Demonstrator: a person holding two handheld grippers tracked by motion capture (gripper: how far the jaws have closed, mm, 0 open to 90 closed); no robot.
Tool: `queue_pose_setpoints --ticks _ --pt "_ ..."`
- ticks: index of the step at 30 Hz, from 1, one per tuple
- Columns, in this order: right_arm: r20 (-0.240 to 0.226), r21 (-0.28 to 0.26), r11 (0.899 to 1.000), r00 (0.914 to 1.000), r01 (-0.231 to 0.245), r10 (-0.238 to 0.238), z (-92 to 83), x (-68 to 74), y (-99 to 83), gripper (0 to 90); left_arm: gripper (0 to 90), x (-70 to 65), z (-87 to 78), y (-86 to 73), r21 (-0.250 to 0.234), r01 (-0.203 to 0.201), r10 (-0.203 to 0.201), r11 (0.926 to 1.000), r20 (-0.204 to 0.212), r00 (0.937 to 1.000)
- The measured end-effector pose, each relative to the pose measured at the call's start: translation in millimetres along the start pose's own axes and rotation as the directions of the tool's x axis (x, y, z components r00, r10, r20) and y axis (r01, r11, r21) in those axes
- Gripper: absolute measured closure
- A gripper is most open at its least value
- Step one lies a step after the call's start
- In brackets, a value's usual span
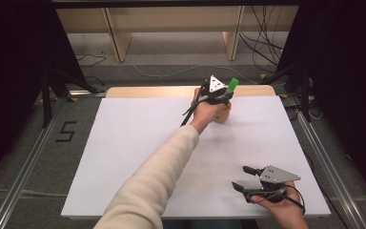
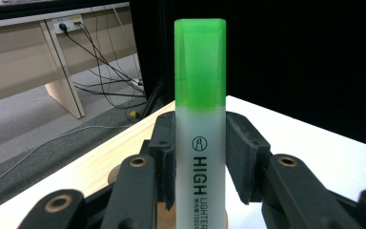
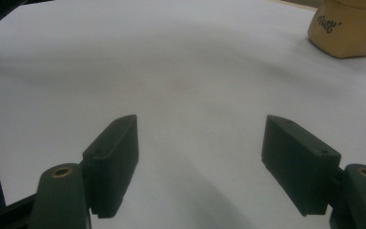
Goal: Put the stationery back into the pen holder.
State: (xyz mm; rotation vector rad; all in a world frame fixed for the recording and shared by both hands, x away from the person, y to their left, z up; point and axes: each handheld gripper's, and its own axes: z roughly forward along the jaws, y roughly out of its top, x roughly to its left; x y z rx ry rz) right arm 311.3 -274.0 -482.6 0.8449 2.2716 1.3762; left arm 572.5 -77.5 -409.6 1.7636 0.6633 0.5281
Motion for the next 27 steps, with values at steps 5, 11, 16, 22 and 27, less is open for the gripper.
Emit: queue_pose_setpoints --ticks 5,11,16,22,27 --pt "0.000 -0.001 1.000 1.0000 0.001 -0.001 -0.2 0.1 0.0 29.2 66.4 1.4 2.2 -2.4 0.004 0.001 -0.001 1.0000 -0.003 1.0000" --pt "-0.001 0.000 1.000 1.0000 0.001 -0.001 0.0 0.0 0.0 29.2 66.3 3.9 4.1 -4.7 0.007 0.004 -0.003 1.0000 -0.009 0.9999" --pt "-0.001 0.002 1.000 1.0000 0.001 -0.001 0.0 0.3 0.0 29.2 66.3 4.4 6.4 -6.5 0.004 0.003 -0.003 1.0000 -0.006 1.0000" --pt "-0.001 0.001 1.000 1.0000 0.004 -0.004 0.0 0.2 0.1 29.2 66.2 2.7 8.8 -7.4 0.007 0.003 -0.003 1.0000 -0.004 1.0000" --pt "-0.001 0.002 1.000 1.0000 0.002 -0.002 -0.1 0.3 0.0 29.2 66.3 2.7 11.2 -8.6 0.007 0.006 -0.006 1.0000 -0.002 1.0000"
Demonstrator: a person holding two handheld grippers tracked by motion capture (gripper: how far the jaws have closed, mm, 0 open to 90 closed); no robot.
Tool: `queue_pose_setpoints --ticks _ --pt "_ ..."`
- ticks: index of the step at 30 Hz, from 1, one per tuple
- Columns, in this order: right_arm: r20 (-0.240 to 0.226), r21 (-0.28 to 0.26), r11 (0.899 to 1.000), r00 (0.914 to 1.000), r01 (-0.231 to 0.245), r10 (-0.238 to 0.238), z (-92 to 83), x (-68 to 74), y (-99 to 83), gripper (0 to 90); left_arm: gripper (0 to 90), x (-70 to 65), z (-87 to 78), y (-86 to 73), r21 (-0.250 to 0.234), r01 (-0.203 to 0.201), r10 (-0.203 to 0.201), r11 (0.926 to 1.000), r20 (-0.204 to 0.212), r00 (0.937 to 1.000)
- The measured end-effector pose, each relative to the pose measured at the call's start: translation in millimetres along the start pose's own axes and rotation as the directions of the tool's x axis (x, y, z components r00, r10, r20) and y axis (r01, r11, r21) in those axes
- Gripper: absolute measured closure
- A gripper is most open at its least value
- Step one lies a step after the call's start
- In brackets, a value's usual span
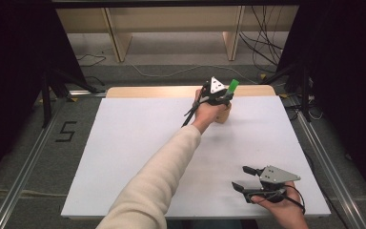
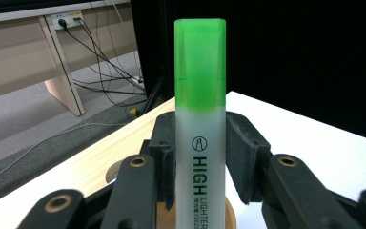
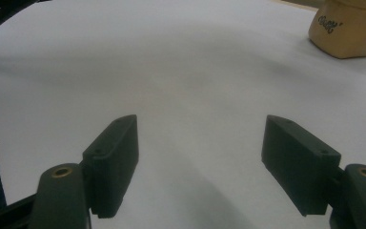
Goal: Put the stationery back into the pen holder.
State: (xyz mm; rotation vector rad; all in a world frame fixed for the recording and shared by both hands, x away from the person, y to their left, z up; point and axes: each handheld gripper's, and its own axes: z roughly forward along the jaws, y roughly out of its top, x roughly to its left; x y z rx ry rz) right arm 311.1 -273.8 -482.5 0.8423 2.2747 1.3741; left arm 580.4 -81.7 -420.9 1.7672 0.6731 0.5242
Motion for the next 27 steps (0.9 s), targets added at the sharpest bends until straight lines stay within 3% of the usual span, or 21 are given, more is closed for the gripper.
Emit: queue_pose_setpoints --ticks 18,27 --pt "-0.002 0.000 1.000 1.0000 0.002 -0.002 0.3 0.1 0.0 29.2 66.3 3.6 4.4 -4.9 0.013 -0.004 0.004 0.9999 -0.017 0.9998" --pt "-0.001 0.001 1.000 1.0000 0.001 -0.001 0.1 0.0 -0.1 29.2 66.2 1.6 7.9 -8.4 0.030 -0.026 0.027 0.9992 -0.020 0.9995"
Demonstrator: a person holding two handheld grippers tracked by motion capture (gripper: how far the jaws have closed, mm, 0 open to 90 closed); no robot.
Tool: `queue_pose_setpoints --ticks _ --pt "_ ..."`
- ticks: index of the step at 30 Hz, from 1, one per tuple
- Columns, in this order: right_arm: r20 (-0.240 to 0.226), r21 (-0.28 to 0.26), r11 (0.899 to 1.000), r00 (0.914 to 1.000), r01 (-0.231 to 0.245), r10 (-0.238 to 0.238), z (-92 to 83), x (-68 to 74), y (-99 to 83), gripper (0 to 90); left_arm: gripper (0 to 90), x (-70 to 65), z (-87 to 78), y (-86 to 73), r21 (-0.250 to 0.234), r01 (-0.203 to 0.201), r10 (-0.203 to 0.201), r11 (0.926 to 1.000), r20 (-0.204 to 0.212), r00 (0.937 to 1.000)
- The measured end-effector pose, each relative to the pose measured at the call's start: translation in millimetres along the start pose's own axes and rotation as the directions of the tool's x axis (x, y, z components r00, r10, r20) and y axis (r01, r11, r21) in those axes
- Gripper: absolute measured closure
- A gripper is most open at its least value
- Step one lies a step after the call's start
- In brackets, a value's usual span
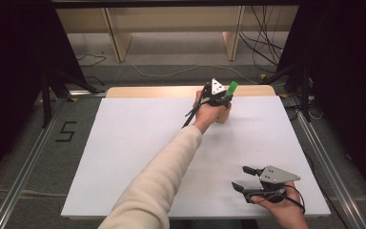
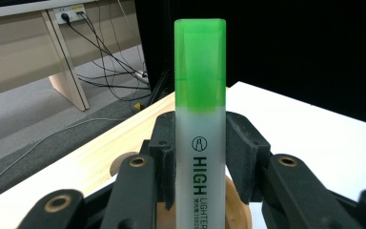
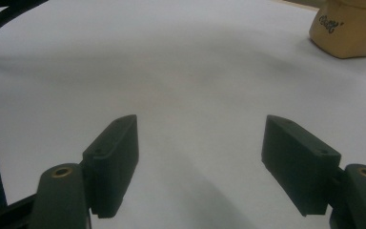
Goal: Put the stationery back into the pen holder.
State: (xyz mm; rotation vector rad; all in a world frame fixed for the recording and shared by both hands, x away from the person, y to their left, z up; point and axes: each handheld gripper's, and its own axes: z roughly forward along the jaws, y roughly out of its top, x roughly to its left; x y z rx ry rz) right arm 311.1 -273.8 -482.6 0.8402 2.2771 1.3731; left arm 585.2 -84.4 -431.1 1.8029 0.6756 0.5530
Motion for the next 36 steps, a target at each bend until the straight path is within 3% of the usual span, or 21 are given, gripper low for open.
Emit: queue_pose_setpoints --ticks 17,22,30,36 --pt "-0.002 0.000 1.000 1.0000 0.002 -0.002 0.1 0.1 -0.1 29.2 64.0 -3.2 0.7 -4.3 0.076 -0.056 0.059 0.9955 -0.042 0.9974" --pt "-0.003 -0.003 1.000 1.0000 0.003 -0.003 0.1 0.1 -0.2 29.2 55.3 -4.8 -6.0 0.6 0.101 -0.061 0.065 0.9930 -0.040 0.9971" --pt "0.000 -0.002 1.000 1.0000 0.004 -0.004 0.1 0.2 -0.1 29.2 39.0 -9.3 -30.4 15.6 0.137 0.001 -0.001 0.9905 0.001 1.0000" --pt "0.003 0.000 1.000 0.9999 0.010 -0.010 0.3 0.3 0.1 29.2 28.5 -11.7 -54.3 21.6 0.158 -0.007 0.007 0.9875 -0.002 1.0000"
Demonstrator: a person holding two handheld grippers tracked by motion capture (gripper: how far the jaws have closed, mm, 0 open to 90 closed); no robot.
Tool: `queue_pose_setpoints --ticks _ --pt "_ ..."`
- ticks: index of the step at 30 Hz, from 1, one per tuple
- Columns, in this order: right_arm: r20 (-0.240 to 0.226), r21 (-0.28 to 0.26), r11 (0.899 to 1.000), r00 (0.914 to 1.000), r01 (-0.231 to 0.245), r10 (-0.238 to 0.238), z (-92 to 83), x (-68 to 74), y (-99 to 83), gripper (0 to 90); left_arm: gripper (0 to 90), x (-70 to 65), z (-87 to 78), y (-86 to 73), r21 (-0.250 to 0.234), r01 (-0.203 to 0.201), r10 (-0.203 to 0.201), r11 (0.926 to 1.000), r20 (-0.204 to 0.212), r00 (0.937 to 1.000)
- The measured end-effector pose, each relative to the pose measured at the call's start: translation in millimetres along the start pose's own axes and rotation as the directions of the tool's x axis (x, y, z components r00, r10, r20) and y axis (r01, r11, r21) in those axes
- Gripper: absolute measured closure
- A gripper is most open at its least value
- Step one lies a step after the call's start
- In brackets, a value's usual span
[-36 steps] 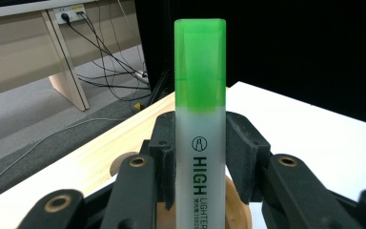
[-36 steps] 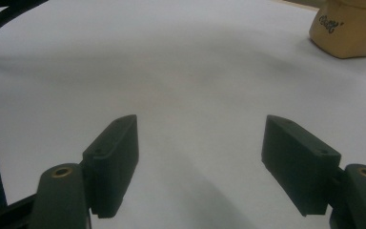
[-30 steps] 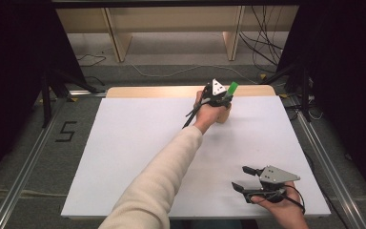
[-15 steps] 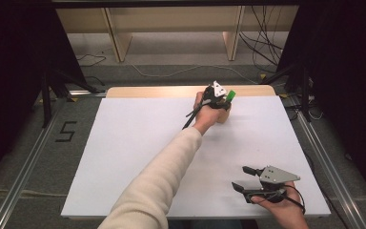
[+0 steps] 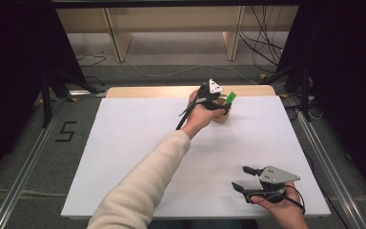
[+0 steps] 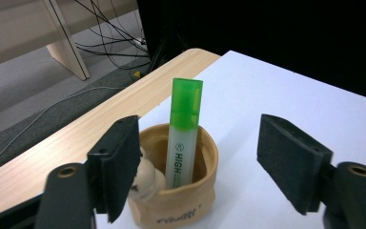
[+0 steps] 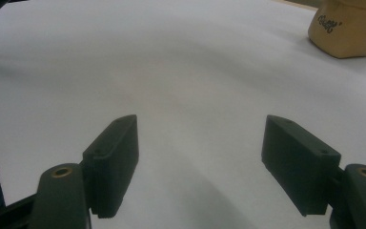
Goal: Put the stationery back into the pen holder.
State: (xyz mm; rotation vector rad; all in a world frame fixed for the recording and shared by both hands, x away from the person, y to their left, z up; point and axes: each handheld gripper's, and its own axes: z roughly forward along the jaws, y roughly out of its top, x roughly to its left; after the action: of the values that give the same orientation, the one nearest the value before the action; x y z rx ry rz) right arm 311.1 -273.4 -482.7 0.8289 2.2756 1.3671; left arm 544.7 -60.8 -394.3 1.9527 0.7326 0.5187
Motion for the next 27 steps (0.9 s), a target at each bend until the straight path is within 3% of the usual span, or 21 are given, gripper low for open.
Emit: queue_pose_setpoints --ticks 11,27 --pt "0.003 0.000 1.000 1.0000 0.004 -0.004 0.4 -0.3 0.0 29.2 22.9 -8.0 -36.5 -7.3 0.038 -0.013 0.012 0.9992 0.022 0.9997" --pt "0.009 0.003 1.000 0.9999 -0.013 0.013 1.2 1.2 0.2 29.2 20.8 -9.0 -82.2 -33.0 0.088 -0.024 0.020 0.9958 0.049 0.9986"
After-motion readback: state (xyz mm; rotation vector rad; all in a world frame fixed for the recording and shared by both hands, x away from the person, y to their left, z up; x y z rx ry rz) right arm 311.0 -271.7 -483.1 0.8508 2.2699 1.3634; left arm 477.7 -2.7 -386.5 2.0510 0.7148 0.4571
